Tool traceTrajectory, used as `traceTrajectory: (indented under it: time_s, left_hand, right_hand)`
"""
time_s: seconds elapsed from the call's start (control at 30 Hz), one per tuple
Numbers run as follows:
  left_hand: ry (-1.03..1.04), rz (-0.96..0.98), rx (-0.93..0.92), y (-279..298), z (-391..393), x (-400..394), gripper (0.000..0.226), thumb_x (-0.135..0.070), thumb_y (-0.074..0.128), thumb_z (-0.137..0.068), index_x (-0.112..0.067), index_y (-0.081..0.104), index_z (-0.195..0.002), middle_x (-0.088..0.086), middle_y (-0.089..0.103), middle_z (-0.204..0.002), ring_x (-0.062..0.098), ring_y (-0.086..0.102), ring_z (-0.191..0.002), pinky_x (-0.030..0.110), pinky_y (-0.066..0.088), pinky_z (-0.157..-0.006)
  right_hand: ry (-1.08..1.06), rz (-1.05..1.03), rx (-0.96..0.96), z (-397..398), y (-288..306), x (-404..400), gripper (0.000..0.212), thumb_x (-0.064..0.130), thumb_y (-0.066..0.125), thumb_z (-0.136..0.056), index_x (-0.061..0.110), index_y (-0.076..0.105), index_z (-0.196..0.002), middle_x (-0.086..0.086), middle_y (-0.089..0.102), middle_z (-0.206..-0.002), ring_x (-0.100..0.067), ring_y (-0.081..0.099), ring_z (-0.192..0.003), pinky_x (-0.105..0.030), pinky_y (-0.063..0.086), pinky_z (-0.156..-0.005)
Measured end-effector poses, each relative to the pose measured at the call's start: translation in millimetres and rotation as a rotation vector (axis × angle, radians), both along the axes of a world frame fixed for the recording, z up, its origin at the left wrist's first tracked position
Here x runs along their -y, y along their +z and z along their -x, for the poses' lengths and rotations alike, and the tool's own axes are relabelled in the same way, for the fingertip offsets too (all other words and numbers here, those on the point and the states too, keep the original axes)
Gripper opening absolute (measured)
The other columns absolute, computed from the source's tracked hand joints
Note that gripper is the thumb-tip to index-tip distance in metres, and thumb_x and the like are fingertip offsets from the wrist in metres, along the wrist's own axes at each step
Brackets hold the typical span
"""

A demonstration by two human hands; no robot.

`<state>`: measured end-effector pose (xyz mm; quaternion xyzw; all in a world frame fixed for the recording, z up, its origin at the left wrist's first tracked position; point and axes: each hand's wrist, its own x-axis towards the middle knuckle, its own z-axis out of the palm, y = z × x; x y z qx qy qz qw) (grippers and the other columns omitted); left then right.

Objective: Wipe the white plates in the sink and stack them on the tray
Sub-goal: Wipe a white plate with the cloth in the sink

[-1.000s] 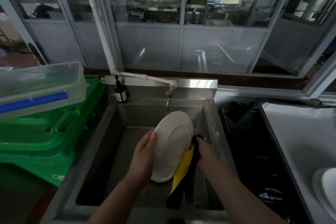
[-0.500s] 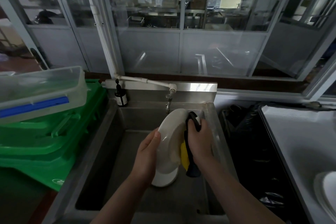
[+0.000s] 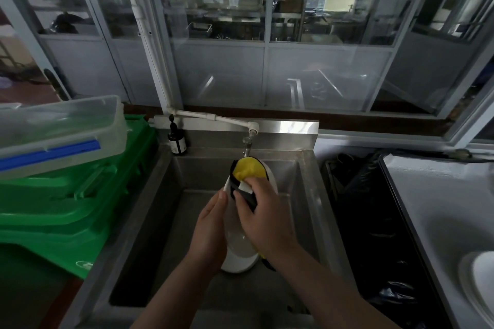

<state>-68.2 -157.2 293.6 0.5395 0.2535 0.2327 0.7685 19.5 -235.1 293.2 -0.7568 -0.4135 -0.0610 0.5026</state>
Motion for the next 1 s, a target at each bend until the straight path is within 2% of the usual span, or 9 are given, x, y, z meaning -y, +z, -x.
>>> traceTrajectory:
  time_s: [0.1,0.2,0.27,0.33,0.47,0.67,0.77,0.83,1.0]
  left_hand:
    - [0.047,0.029,0.002,-2,-1,-3,0.038,-0.023,0.036,-0.108,-0.007,0.065,-0.125,0.018,0.071,-0.118,0.032,0.066,-0.114,0.047,0.049,-0.101]
    - [0.085,0.04,-0.016,-5,2,-4,0.03,-0.027,0.051,-0.099,-0.01,0.072,-0.113,0.018,0.072,-0.112,0.033,0.068,-0.109,0.053,0.048,-0.103]
    - [0.097,0.046,-0.013,-6,4,-4,0.034,-0.034,0.056,-0.087,-0.013,0.075,-0.107,0.017,0.073,-0.11,0.031,0.069,-0.107,0.053,0.049,-0.102]
    - [0.109,0.037,-0.011,-8,5,-6,0.037,-0.036,0.053,-0.085,-0.016,0.075,-0.106,0.015,0.074,-0.111,0.03,0.07,-0.107,0.051,0.049,-0.101]
    - [0.101,0.044,-0.027,-13,6,-9,0.041,-0.033,0.039,-0.106,-0.007,0.067,-0.12,0.022,0.07,-0.115,0.038,0.066,-0.111,0.053,0.049,-0.099]
    - [0.128,0.042,-0.038,-15,8,-6,0.041,-0.031,0.036,-0.106,-0.009,0.071,-0.115,0.019,0.073,-0.11,0.036,0.069,-0.105,0.052,0.051,-0.096]
    - [0.148,0.074,-0.036,-12,7,-6,0.039,-0.03,0.038,-0.106,-0.011,0.072,-0.111,0.017,0.074,-0.108,0.032,0.07,-0.104,0.049,0.052,-0.094]
    - [0.167,0.094,-0.021,-12,6,-7,0.037,-0.03,0.04,-0.106,-0.012,0.073,-0.107,0.017,0.074,-0.107,0.033,0.069,-0.104,0.047,0.052,-0.094]
    - [0.172,0.096,-0.022,-12,1,-7,0.035,-0.031,0.041,-0.106,-0.02,0.074,-0.103,0.01,0.076,-0.103,0.023,0.073,-0.095,0.039,0.052,-0.082]
  right_hand:
    - [0.084,0.028,0.041,8,-4,-1,0.018,0.026,0.061,-0.095,0.014,0.06,-0.109,0.009,0.057,-0.1,0.001,0.052,-0.087,-0.004,0.037,-0.076]
    - [0.172,0.112,0.091,14,-17,2,0.025,0.03,0.052,-0.095,0.015,0.059,-0.113,0.004,0.057,-0.105,-0.008,0.055,-0.091,-0.022,0.048,-0.078]
    - [0.216,0.198,0.178,14,-22,4,0.027,0.029,0.05,-0.094,0.013,0.059,-0.114,0.0,0.057,-0.106,-0.013,0.056,-0.09,-0.032,0.051,-0.072]
    - [0.236,0.243,0.269,10,-23,4,0.025,0.027,0.051,-0.093,0.013,0.058,-0.112,-0.001,0.056,-0.106,-0.015,0.055,-0.088,-0.035,0.051,-0.066]
    - [0.139,0.165,0.169,0,-16,1,0.022,0.031,0.053,-0.097,0.017,0.057,-0.114,0.004,0.054,-0.109,-0.009,0.055,-0.086,-0.03,0.051,-0.067]
    - [-0.006,0.071,0.057,-25,-17,-2,0.022,0.024,0.061,-0.096,0.013,0.06,-0.115,0.002,0.059,-0.111,-0.006,0.055,-0.095,-0.015,0.045,-0.08]
    - [-0.04,0.092,0.023,-38,-19,2,0.026,0.024,0.061,-0.096,0.016,0.059,-0.12,0.003,0.058,-0.118,-0.008,0.056,-0.104,-0.018,0.045,-0.085]
    - [-0.055,0.108,-0.006,-43,-20,6,0.027,0.024,0.06,-0.096,0.017,0.058,-0.122,0.003,0.057,-0.119,-0.008,0.054,-0.106,-0.015,0.041,-0.087]
    - [-0.165,0.15,-0.14,-52,-18,14,0.023,0.027,0.058,-0.097,0.017,0.059,-0.118,0.007,0.057,-0.105,-0.008,0.052,-0.093,-0.018,0.036,-0.076]
